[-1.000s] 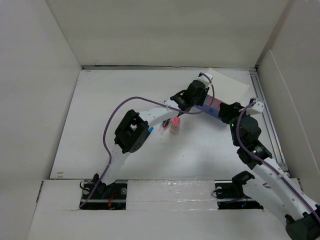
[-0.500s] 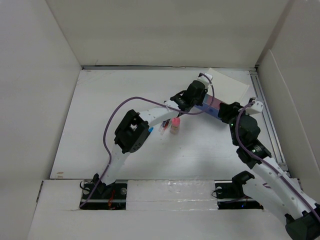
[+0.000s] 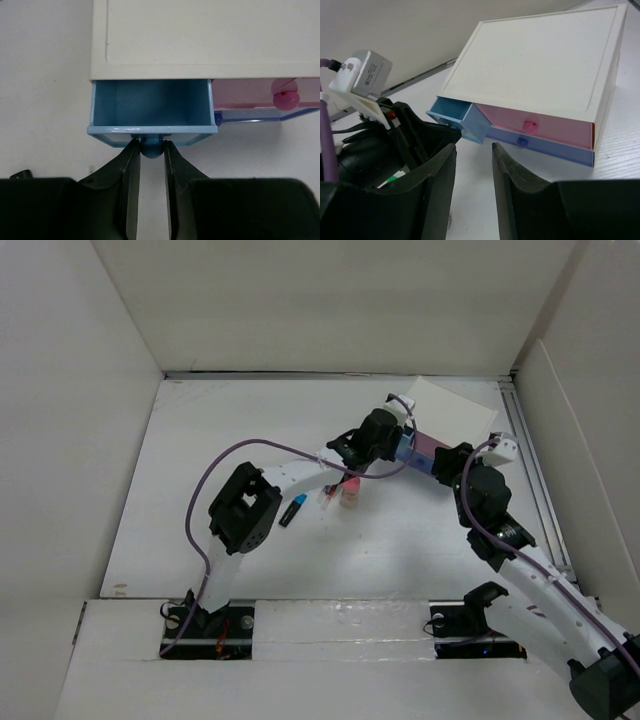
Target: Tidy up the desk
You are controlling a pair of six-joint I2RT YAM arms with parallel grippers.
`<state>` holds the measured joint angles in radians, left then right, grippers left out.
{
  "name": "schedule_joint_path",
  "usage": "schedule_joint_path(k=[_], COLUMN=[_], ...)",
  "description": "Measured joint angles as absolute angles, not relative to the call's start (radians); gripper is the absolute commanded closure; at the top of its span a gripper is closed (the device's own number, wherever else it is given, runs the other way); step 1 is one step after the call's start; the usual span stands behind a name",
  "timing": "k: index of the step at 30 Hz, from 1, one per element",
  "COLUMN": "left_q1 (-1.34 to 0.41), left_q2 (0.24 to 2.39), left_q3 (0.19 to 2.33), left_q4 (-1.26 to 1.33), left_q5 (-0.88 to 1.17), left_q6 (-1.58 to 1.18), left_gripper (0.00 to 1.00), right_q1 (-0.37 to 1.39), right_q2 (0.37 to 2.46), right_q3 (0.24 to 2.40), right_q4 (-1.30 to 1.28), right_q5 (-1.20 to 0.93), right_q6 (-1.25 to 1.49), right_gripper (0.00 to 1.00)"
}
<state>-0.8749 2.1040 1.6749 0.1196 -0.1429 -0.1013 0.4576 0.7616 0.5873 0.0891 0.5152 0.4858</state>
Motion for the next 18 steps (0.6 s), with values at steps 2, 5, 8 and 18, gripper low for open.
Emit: schedule_joint_path(k=[2,5,8,18], left_q1=[-0.875,-0.879,-0.886,-0.899], left_q2=[2.082,2.051,2.032,1.932], left_q3=[1.641,1.599,1.569,1.426], left_q4=[0.127,0.134,0.139,0.169], left_q5=[-0.139,-0.140,-0.156,-0.169], left_q6=[-0.102,-0.101,-0.101,-0.123], left_gripper=[1.00,1.00,1.00,1.00], right_q1=[0.458,0.458,0.458,0.431], right_q2=[0.779,0.810,0.825,0.941], right_q3=[0.587,0.587,0.587,0.588], right_q4=[0.092,0.091,0.091,0.143], right_q5=[0.515,0.515,0.515,0.488], right_q6=[0.486,0.486,0.486,0.482], right_gripper=[0.62,0.62,0.62,1.00])
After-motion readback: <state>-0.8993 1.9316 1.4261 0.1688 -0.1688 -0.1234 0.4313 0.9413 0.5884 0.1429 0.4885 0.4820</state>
